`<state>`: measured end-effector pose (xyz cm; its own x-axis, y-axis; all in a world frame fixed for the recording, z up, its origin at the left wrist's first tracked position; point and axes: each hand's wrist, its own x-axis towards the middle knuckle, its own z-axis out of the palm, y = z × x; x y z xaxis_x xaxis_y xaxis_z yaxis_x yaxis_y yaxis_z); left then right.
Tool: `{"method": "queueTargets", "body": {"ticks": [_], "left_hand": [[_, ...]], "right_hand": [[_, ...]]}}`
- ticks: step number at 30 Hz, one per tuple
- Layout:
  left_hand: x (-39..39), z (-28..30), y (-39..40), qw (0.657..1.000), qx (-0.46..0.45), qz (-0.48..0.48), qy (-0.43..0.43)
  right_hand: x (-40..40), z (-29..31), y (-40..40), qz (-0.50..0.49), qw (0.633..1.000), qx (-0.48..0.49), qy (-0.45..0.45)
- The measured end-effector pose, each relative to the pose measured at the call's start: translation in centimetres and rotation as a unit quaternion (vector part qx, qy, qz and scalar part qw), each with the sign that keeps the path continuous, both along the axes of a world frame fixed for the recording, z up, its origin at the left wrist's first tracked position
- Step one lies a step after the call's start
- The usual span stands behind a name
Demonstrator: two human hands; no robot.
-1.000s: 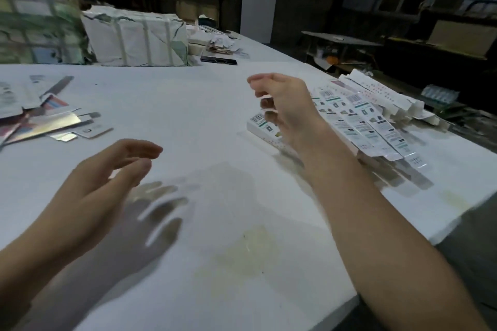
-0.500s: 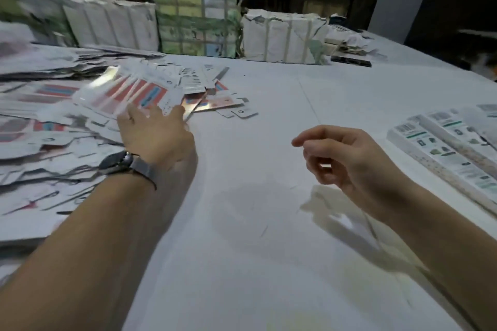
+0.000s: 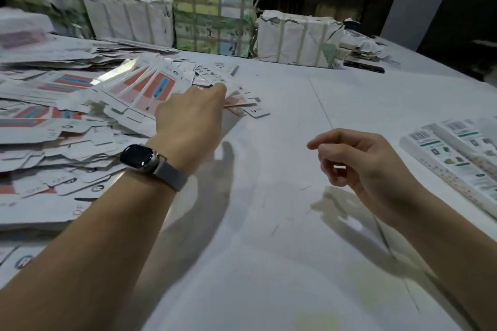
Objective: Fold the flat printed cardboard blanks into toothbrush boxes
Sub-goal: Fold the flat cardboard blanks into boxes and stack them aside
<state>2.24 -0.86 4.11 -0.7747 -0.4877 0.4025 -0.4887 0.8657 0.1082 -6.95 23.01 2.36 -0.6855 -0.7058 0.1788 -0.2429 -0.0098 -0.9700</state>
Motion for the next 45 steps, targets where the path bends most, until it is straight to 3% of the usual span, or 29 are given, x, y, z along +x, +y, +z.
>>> {"method": "queueTargets", "body": {"ticks": [3, 6, 10, 16, 20, 22, 24, 27, 31, 34, 36, 40, 43, 45], "left_hand": [[0.0, 0.1, 1.5, 0.994, 0.016, -0.065, 0.089], [-0.6, -0.4, 3.7, 0.963, 0.170, -0.164, 0.132], [-0.9, -0.7, 5.8, 0.852, 0.455, -0.228, 0.123], [-0.8, -0.4, 6.5, 0.719, 0.630, -0.287, 0.062], [-0.5, -0.6, 7.0, 0.622, 0.705, -0.337, 0.039], [-0.4, -1.1, 7.4, 0.599, 0.714, -0.361, 0.026], [-0.4, -1.4, 7.7, 0.581, 0.718, -0.384, 0.015], [-0.3, -1.7, 8.1, 0.521, 0.743, -0.420, 0.015], [-0.2, -1.9, 8.9, 0.525, 0.735, -0.426, 0.057], [-0.1, -1.9, 9.8, 0.486, 0.780, -0.383, 0.094], [0.1, -1.9, 10.0, 0.503, 0.780, -0.360, 0.098], [-0.1, -1.7, 9.7, 0.523, 0.776, -0.338, 0.102], [0.2, -1.9, 9.7, 0.533, 0.770, -0.341, 0.087], [0.2, -2.0, 9.6, 0.539, 0.766, -0.344, 0.070]], "right_hand": [[-0.2, 0.0, -0.1, -0.016, 1.000, -0.003, -0.003], [-0.3, -0.1, -0.3, -0.049, 0.998, -0.028, 0.016], [-1.7, -0.3, 0.2, -0.176, 0.973, -0.007, 0.153], [-2.7, 0.4, 1.2, -0.286, 0.915, -0.043, 0.282], [-3.0, 0.4, 1.4, -0.318, 0.889, -0.006, 0.330], [-2.9, 0.1, 1.2, -0.328, 0.886, 0.002, 0.327], [-2.6, 0.1, 1.0, -0.315, 0.892, 0.002, 0.324], [-2.4, 0.4, 1.0, -0.247, 0.922, -0.002, 0.298], [-1.7, 0.6, 0.8, -0.181, 0.954, -0.007, 0.240], [-0.9, 0.0, 0.5, -0.094, 0.962, 0.012, 0.258], [-0.6, -0.3, 0.3, -0.055, 0.958, 0.042, 0.277], [-1.3, 0.0, 0.8, -0.051, 0.953, 0.068, 0.292], [-1.4, 0.1, 0.9, -0.109, 0.927, 0.065, 0.353], [-1.3, 0.4, 0.8, -0.132, 0.933, 0.033, 0.334]]}}
